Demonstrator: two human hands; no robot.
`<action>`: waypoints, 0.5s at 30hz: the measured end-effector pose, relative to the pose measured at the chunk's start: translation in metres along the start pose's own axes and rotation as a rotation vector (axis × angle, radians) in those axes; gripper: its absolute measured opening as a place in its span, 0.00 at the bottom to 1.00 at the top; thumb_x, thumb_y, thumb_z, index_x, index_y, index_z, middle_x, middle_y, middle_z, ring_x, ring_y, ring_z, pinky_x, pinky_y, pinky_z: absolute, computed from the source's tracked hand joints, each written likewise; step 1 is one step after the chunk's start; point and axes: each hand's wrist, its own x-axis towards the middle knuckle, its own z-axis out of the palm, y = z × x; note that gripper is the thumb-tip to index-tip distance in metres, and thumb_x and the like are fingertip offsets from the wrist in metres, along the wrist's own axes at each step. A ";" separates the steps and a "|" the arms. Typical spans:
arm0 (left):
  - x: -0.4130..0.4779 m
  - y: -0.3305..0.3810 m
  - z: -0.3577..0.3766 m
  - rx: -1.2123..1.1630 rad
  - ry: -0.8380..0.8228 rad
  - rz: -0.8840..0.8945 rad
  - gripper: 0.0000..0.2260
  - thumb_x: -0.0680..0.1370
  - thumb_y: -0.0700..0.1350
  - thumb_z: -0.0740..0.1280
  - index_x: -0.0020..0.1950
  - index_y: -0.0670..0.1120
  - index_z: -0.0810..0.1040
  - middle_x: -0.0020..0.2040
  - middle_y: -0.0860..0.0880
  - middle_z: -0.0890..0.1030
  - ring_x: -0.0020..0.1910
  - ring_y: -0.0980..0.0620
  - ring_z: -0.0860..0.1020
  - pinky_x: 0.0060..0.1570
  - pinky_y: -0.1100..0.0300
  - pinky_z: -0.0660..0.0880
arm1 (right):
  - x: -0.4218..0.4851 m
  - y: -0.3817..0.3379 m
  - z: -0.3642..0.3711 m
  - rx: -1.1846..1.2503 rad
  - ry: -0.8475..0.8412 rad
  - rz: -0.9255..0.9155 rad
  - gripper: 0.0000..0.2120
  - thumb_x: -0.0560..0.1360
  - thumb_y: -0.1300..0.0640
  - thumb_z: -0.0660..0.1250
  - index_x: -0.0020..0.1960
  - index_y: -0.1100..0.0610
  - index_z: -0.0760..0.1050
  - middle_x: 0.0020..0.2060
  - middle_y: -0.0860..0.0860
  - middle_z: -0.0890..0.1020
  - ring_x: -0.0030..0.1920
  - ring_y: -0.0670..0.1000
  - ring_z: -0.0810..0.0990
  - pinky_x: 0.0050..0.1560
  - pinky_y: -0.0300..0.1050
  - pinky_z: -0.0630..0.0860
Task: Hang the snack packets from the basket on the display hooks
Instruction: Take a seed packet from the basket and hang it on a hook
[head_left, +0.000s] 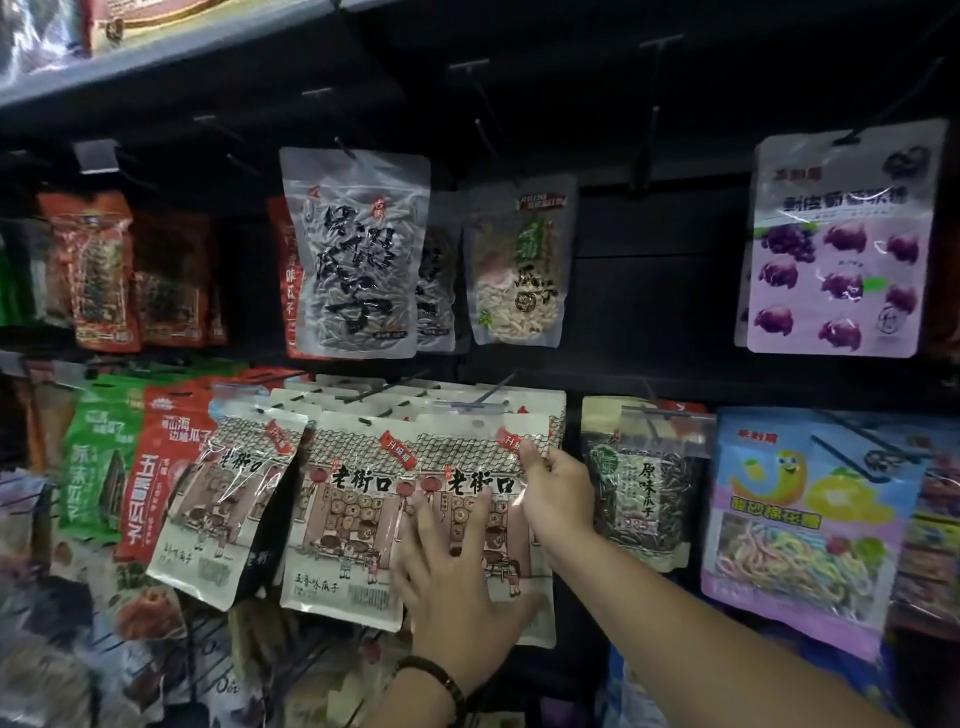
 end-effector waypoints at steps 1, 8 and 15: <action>0.001 0.000 0.004 0.015 -0.009 -0.003 0.53 0.61 0.72 0.69 0.76 0.78 0.36 0.78 0.51 0.21 0.82 0.39 0.32 0.75 0.28 0.43 | 0.001 0.001 0.001 -0.005 0.016 0.003 0.27 0.83 0.37 0.62 0.47 0.63 0.78 0.36 0.56 0.81 0.36 0.54 0.78 0.44 0.52 0.77; 0.025 0.006 0.026 0.089 -0.068 0.010 0.57 0.61 0.71 0.68 0.78 0.72 0.32 0.83 0.50 0.30 0.81 0.35 0.45 0.73 0.30 0.55 | 0.019 -0.002 0.011 -0.041 0.100 0.040 0.25 0.84 0.39 0.61 0.36 0.55 0.66 0.29 0.52 0.73 0.30 0.54 0.71 0.33 0.49 0.62; 0.030 0.013 0.041 0.085 -0.149 -0.021 0.52 0.72 0.66 0.70 0.77 0.72 0.31 0.83 0.45 0.34 0.82 0.36 0.43 0.76 0.33 0.55 | 0.034 0.007 0.004 -0.104 -0.034 0.051 0.23 0.85 0.39 0.60 0.43 0.56 0.73 0.43 0.55 0.83 0.44 0.58 0.84 0.40 0.47 0.72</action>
